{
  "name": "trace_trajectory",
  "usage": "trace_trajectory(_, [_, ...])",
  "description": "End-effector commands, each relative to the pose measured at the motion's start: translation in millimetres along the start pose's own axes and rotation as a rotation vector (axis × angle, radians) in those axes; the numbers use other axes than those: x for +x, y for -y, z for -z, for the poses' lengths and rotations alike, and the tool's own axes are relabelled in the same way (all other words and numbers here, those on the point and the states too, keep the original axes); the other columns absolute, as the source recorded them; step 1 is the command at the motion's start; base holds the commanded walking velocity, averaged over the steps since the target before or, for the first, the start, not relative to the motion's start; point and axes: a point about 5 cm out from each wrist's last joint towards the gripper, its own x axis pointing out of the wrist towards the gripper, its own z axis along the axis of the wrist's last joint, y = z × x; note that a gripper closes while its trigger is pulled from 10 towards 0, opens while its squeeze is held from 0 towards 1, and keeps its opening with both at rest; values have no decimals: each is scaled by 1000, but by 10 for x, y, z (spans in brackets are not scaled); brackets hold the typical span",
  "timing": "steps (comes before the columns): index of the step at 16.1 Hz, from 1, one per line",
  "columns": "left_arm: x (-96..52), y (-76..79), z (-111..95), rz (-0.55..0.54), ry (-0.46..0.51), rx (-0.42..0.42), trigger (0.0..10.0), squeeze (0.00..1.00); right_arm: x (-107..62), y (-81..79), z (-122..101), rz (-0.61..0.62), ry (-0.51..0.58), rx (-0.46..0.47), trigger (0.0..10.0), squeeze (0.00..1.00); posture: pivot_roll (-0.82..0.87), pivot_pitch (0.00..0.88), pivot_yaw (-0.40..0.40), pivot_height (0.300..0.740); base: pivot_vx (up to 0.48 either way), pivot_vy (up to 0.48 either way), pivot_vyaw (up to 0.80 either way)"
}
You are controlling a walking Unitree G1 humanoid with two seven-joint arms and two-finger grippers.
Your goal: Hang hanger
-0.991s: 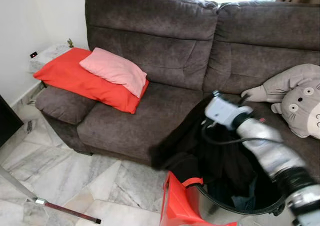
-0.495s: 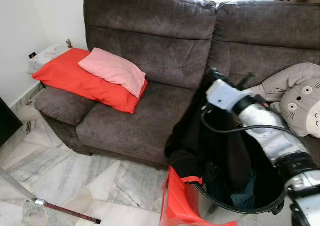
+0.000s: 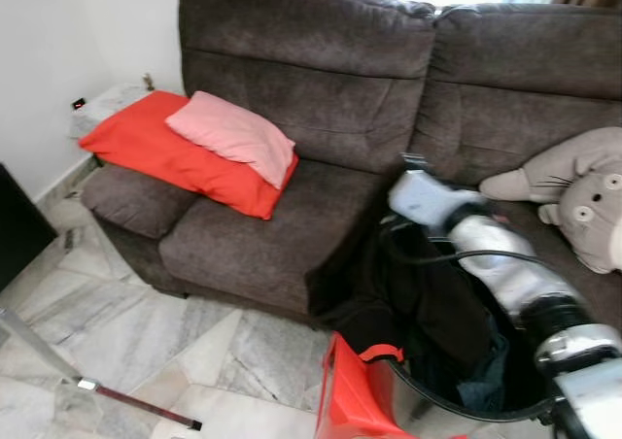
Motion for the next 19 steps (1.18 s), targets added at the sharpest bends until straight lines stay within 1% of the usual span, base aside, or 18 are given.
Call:
trace_trajectory(1, [-15, -32, 65, -4, -22, 7, 10000, 0, 9, 211, 85, 100, -60, 13, 0, 0, -77, 63, 47, 740, 0, 0, 0])
trace_trajectory(2, [-14, -32, 57, -4, -19, 8, 10000, 0, -40, 332, 222, 164, -125, 31, 0, 0, -79, 64, 49, 740, 0, 0, 0])
trace_trajectory(3, [-12, -28, 52, -2, -17, 11, 10000, 0, -73, 380, 300, 192, -164, 44, 0, 0, -85, 65, 52, 740, 0, 0, 0])
trace_trajectory(4, [-8, -14, 39, 2, -15, 16, 10000, 0, -103, 368, 369, 187, -199, 60, 0, 0, -88, 65, 54, 740, 0, 0, 0])
trace_trajectory(5, [-6, -11, 30, 5, -12, 17, 10000, 0, -109, 258, 383, 135, -211, 85, 10000, 0, -86, 64, 55, 740, 0, 0, 0])
trace_trajectory(6, [-6, -12, 27, 5, -12, 17, 10000, 0, -105, 194, 367, 115, -206, 99, 10000, 0, -85, 63, 54, 740, 0, 0, 0])
trace_trajectory(7, [-5, -13, 22, 6, -10, 16, 10000, 0, -91, 94, 310, 83, -178, 170, 10000, 24, -83, 64, 56, 740, 0, 0, 0])
trace_trajectory(8, [-5, -15, 20, 6, -10, 15, 10000, 0, -85, 37, 276, 70, -161, 212, 10000, 1000, -78, 62, 56, 740, 0, 0, 0])
trace_trajectory(9, [-6, -20, 20, 5, -10, 15, 10000, 0, -79, 6, 243, 67, -144, 237, 10000, 1000, -77, 63, 57, 740, 0, 0, 0])
trace_trajectory(11, [-8, -32, 28, 1, -15, 16, 10000, 0, -64, -11, 210, 81, -144, 304, 10000, 1000, -82, 65, 58, 740, 0, 0, 0])
trace_trajectory(12, [-9, -34, 33, 0, -17, 17, 10000, 0, -55, -26, 181, 86, -138, 353, 10000, 1000, -82, 65, 58, 740, 0, 0, 0])
trace_trajectory(13, [-10, -32, 42, 2, -20, 17, 10000, 0, -45, -81, 115, 101, -125, 532, 10000, 1000, -83, 63, 56, 740, 0, 0, 0])
trace_trajectory(14, [-10, -27, 48, 5, -24, 19, 10000, 0, -52, -120, 96, 97, -123, 606, 10000, 1000, -84, 61, 56, 740, 0, 0, 0])
trace_trajectory(16, [-11, -20, 57, 12, -28, 23, 10000, 0, -93, -208, 81, 92, -131, 665, 10000, 1000, -86, 58, 56, 740, 0, 0, 0])
trace_trajectory(17, [-15, -36, 67, 10, -30, 22, 10000, 0, -113, -252, 83, 97, -152, 736, 10000, 1000, -90, 53, 54, 740, 0, 0, 0])
trace_trajectory(18, [-18, -46, 72, 10, -32, 23, 10000, 0, -123, -265, 73, 101, -156, 770, 10000, 1000, -92, 52, 53, 740, 0, 0, 0])
trace_trajectory(19, [-22, -65, 82, 8, -35, 23, 10000, 0, -168, -292, 33, 118, -173, 896, 10000, 1000, -93, 47, 50, 740, 0, 0, 0])
